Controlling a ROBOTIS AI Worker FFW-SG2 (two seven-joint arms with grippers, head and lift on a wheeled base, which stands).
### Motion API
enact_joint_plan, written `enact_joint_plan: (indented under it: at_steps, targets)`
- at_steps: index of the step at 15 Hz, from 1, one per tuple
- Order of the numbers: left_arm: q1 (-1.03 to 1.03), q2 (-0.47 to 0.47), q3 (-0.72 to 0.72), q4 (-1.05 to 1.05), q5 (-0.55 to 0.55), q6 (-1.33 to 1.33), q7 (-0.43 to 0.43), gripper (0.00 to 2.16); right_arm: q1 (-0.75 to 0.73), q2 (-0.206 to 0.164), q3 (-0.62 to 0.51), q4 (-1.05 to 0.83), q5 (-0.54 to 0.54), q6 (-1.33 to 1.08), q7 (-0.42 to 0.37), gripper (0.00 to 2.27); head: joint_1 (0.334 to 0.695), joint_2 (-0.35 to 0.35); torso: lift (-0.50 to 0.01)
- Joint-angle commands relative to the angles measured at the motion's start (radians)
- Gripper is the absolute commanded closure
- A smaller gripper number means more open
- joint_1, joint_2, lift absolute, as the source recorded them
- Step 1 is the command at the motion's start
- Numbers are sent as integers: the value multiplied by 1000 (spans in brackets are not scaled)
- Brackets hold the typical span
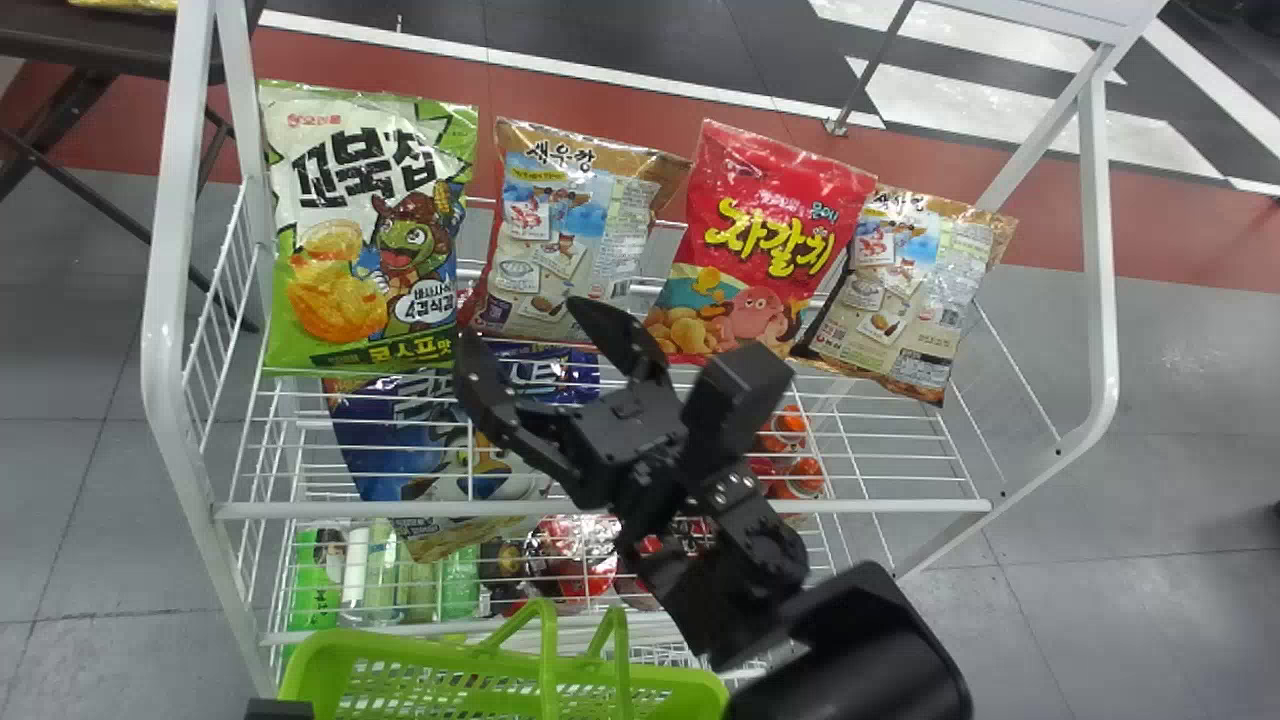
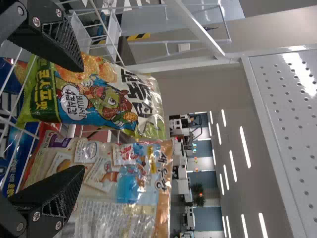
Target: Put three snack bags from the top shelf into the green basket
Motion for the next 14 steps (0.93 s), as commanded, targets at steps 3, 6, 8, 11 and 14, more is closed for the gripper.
enact_joint_plan:
  at_steps: [3, 6, 8, 11, 14]
  targets:
    - [0, -5, -12, 0, -15, 4, 13, 1693, -170, 4, 75, 129, -21, 30, 14, 127, 695, -284, -47]
    - [0, -5, -17, 2, -22, 7, 15, 1693, -244, 21, 112, 199, -20, 36, 14, 127, 695, -249, -47]
    - [0, -5, -15, 2, -22, 7, 15, 1693, -296, 40, 122, 267, -15, 33, 14, 127, 695, -219, -47]
    - [0, -5, -15, 3, -22, 7, 15, 1693, -342, 67, 132, 314, -3, 64, 17, 194, 695, -195, -47]
    - [0, -5, -12, 5, -15, 4, 11, 1693, -337, 73, 132, 285, -13, 156, 83, 1541, 695, -165, -47]
